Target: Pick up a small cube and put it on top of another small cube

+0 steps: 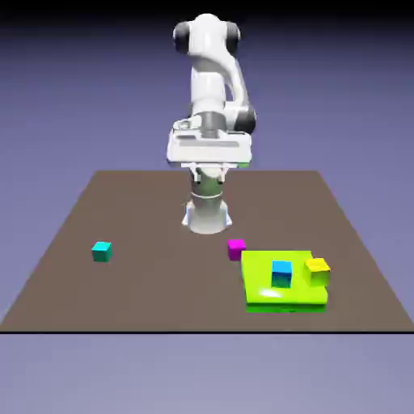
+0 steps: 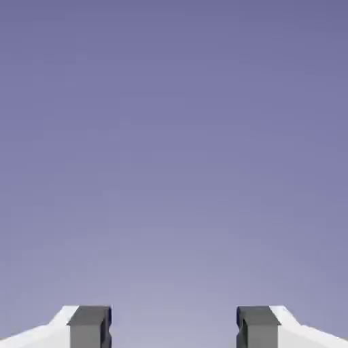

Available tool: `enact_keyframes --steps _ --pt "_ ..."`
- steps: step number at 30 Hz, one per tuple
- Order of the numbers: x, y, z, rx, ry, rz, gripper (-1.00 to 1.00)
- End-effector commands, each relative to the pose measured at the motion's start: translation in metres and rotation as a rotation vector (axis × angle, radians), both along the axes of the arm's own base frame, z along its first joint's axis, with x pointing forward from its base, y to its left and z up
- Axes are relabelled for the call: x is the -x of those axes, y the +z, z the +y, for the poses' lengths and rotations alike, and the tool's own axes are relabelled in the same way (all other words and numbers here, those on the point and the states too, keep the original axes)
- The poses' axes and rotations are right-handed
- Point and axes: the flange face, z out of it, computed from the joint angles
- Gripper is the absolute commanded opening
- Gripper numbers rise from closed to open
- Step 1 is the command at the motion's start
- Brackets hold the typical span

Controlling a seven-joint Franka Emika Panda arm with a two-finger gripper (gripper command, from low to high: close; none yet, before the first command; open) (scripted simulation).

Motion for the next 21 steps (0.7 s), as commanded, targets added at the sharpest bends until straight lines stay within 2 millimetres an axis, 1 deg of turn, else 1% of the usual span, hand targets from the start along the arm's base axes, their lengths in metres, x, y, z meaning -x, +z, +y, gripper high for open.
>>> enact_keyframes --steps 1,3,6,9,12,13,14,21 --pt "0.002 -0.024 0.01 -0.001 0.009 0.088 0.0" --pt "0.01 -0.071 0.029 0.001 0.026 0.263 0.0" --pt "0.036 -0.137 0.054 0.015 0.046 0.526 0.0" --pt "0.075 -0.195 0.073 0.043 0.06 0.789 0.0" --pt "0.125 -0.243 0.087 0.086 0.069 1.049 0.0" --pt "0.129 -0.246 0.088 0.09 0.07 1.069 0.0" --pt "0.129 -0.246 0.088 0.09 0.07 1.069 0.0" --pt "0.144 -0.304 0.086 0.09 0.07 1.069 0.0"
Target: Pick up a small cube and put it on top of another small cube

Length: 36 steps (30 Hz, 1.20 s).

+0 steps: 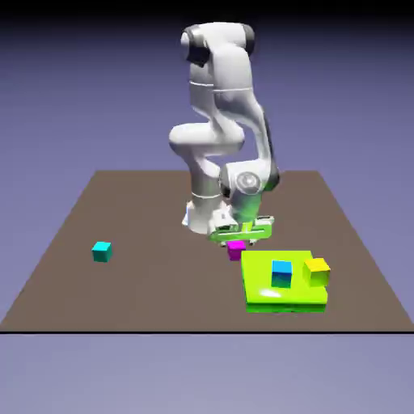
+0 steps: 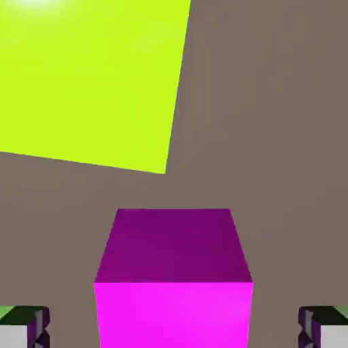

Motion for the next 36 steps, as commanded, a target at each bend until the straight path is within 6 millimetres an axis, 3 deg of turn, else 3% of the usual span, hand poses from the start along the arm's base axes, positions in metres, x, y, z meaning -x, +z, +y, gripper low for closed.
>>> enact_keyframes --steps 1,2,3,4,12,14,26,36 --pt "0.003 -0.008 -0.001 0.0 0.0 0.0 0.0" --pt "0.004 -0.009 -0.001 0.0 0.0 0.0 0.0" --pt "0.004 -0.009 -0.001 0.0 0.0 0.0 -1.0" --pt "0.004 -0.009 -0.001 0.0 0.0 0.0 -1.0" --pt "-0.015 0.057 0.002 0.0 0.0 0.0 -1.0" --pt "-0.015 0.058 0.002 0.0 0.0 0.0 -1.0" --pt "-0.111 0.094 0.076 0.058 -0.461 -0.061 -1.0" --pt "-0.185 0.148 0.137 0.028 -0.863 -0.036 -1.0"
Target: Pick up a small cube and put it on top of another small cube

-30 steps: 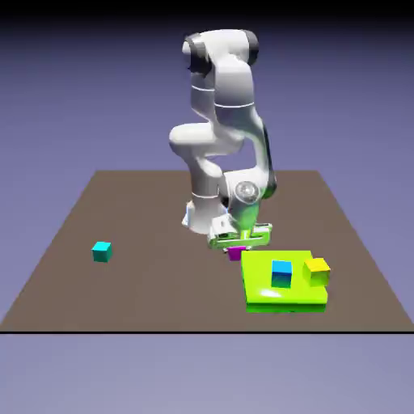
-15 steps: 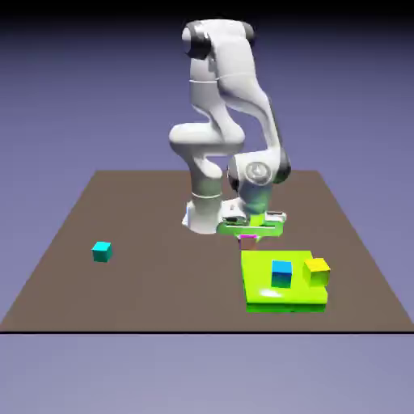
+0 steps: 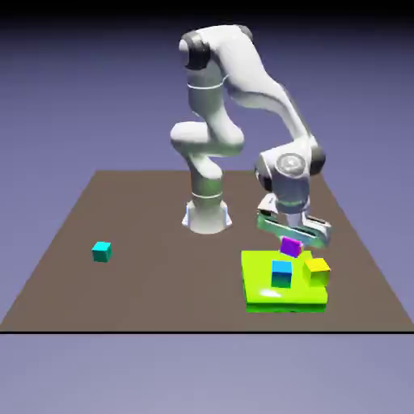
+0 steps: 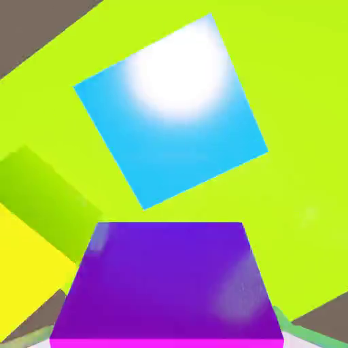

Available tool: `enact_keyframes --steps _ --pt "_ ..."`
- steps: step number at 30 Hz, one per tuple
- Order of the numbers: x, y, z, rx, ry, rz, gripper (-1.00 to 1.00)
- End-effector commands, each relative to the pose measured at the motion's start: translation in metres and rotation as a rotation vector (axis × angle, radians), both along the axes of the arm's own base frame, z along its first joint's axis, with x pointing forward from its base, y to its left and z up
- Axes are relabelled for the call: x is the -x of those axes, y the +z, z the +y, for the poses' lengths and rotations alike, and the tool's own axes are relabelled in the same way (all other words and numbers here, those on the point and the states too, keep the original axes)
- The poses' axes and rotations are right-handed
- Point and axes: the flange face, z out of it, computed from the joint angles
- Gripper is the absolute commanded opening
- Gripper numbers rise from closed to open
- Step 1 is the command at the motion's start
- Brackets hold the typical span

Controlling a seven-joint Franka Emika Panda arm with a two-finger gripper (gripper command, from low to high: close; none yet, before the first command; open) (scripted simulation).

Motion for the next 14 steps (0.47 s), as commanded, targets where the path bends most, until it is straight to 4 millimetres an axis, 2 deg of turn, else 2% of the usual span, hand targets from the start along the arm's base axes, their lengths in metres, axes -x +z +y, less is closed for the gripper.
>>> enact_keyframes --steps 1,4,6,10,11,12,13,14 --pt "-0.007 0.007 0.005 -0.008 -0.04 0.004 -1.0" --pt "-0.028 0.031 0.02 -0.039 -0.163 0.018 -1.0" --pt "-0.028 0.031 0.02 -0.039 -0.164 0.018 -1.0" --pt "-0.018 -0.03 0.033 -0.04 -0.165 0.018 -1.0" --pt "-0.016 -0.035 0.034 -0.039 -0.164 0.018 -1.0" --pt "-0.016 -0.035 0.034 -0.039 -0.164 0.018 1.0" --pt "-0.016 -0.035 0.034 -0.039 -0.164 0.018 1.0" --pt "-0.02 -0.019 0.03 -0.04 -0.166 0.017 1.0"
